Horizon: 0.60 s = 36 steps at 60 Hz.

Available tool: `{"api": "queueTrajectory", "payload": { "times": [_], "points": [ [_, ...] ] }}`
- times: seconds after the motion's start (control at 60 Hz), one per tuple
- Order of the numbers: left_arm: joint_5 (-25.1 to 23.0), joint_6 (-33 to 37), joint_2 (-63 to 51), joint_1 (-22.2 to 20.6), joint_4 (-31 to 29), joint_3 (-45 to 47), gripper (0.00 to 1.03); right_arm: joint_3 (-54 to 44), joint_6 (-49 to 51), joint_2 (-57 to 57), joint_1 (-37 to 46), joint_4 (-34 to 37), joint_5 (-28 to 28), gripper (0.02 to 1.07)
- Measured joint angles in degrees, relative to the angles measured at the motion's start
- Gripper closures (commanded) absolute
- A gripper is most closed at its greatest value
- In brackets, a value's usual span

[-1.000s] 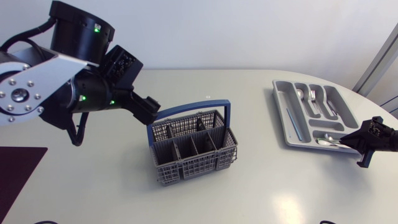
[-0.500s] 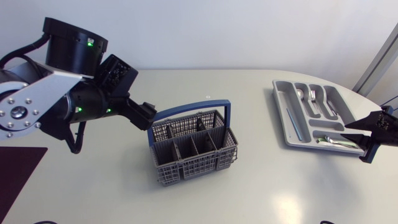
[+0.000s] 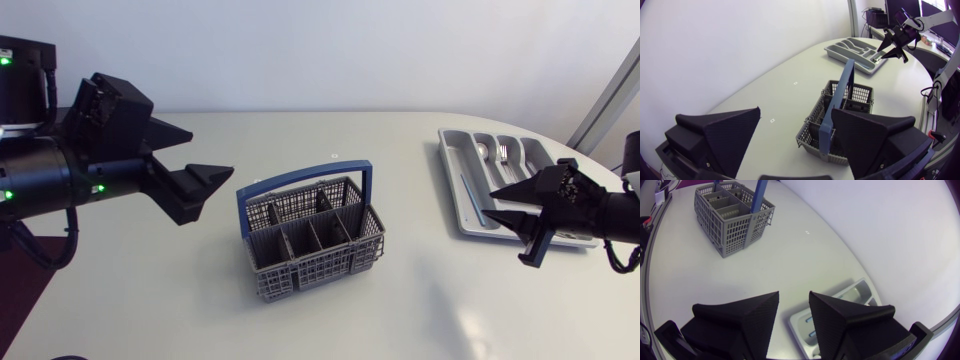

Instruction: Sort the cutlery from the basket into the organizer compartments.

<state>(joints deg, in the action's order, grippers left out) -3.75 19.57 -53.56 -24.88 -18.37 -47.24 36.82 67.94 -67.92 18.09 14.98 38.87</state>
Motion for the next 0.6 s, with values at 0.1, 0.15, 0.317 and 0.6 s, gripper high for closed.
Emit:
{"api": "queueTrajectory", "payload": {
  "times": [0.1,0.15,0.317,0.6],
  "points": [
    [-0.28,1.70,0.07,1.62,-1.27,0.66,0.12,-1.77,-4.13,2.78,-5.16,-0.17,-2.12,0.60],
    [-0.28,2.80,0.07,2.34,-1.73,1.64,0.12,-1.92,-6.27,3.93,-7.54,-0.48,-3.48,0.60],
    [-2.32,5.16,-1.14,4.24,-4.48,4.37,0.30,-1.90,-15.78,5.03,-16.17,-3.67,-7.76,0.60],
    [-4.85,6.93,-10.19,5.55,-3.98,7.82,0.82,-1.66,-26.88,0.07,-26.08,-9.57,-13.55,0.66]
  ]
}}
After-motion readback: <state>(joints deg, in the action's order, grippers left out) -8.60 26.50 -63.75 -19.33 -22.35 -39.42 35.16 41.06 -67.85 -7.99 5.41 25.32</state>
